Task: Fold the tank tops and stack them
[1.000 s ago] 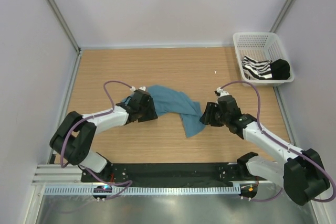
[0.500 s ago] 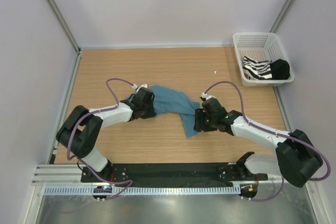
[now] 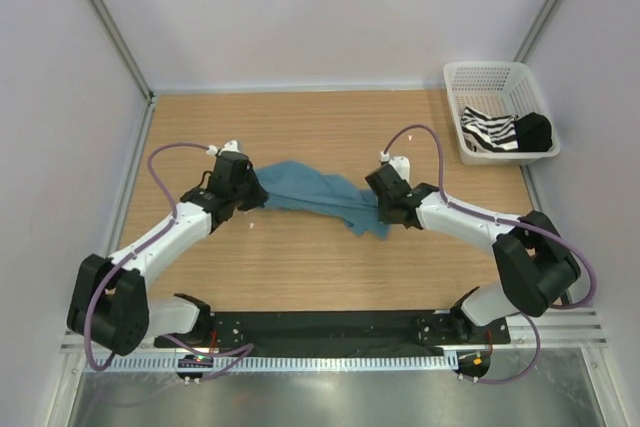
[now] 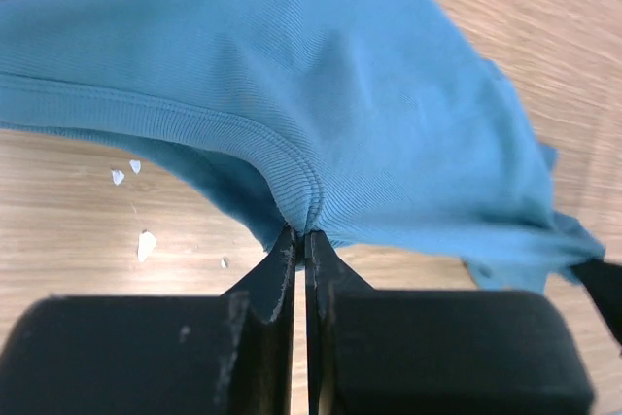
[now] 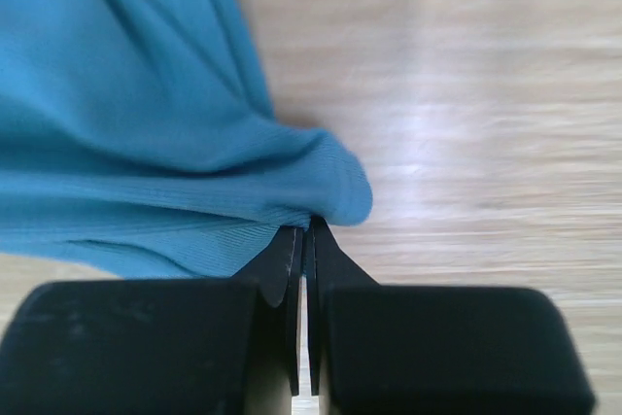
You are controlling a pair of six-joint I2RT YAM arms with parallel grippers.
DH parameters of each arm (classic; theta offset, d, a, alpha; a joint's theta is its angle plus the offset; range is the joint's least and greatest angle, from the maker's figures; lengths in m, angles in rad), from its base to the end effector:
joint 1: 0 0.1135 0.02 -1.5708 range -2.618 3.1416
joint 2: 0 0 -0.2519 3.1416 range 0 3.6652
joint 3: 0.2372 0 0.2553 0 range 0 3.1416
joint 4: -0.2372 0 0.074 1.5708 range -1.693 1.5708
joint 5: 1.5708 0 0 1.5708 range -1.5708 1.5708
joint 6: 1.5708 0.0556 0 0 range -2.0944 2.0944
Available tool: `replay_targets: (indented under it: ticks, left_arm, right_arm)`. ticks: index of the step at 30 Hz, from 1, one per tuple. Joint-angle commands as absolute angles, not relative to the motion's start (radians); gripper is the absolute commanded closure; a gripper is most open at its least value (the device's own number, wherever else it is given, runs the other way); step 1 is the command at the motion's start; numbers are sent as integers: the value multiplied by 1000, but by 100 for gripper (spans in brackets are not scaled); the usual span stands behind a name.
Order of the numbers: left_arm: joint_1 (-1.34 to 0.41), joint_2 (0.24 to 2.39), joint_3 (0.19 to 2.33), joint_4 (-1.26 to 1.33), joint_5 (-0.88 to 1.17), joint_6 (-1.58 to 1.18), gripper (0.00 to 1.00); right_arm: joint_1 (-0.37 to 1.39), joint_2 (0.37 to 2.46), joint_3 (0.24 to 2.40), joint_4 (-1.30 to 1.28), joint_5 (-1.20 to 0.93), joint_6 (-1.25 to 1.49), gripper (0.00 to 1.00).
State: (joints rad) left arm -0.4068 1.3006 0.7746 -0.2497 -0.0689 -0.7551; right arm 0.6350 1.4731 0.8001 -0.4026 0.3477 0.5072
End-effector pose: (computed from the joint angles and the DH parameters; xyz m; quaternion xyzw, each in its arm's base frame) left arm 0.2678 -0.1112 0.1929 -0.1728 0.9052 -0.1858 0.3409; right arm 0.2422 0.1549 0.1453 -0.0187 0.9556 -0.0106 0.2937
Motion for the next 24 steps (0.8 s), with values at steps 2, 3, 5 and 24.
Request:
replay_targets:
  ticks: [2, 3, 5, 24]
  left_arm:
    - [-384, 1224, 845, -351, -58, -732, 100]
    - [-383, 1215, 857, -365, -57, -729, 100]
    - [-379, 1187, 887, -397, -58, -724, 100]
    - [-353, 1169, 851, -397, 64, -736, 100]
  right_arm:
    - [624, 1457, 966, -477, 569, 497, 98]
    - [624, 1456, 985, -483, 566, 492, 96]
    - [626, 1442, 1008, -479, 525, 465, 90]
    - [623, 1450, 985, -462, 144, 394, 99]
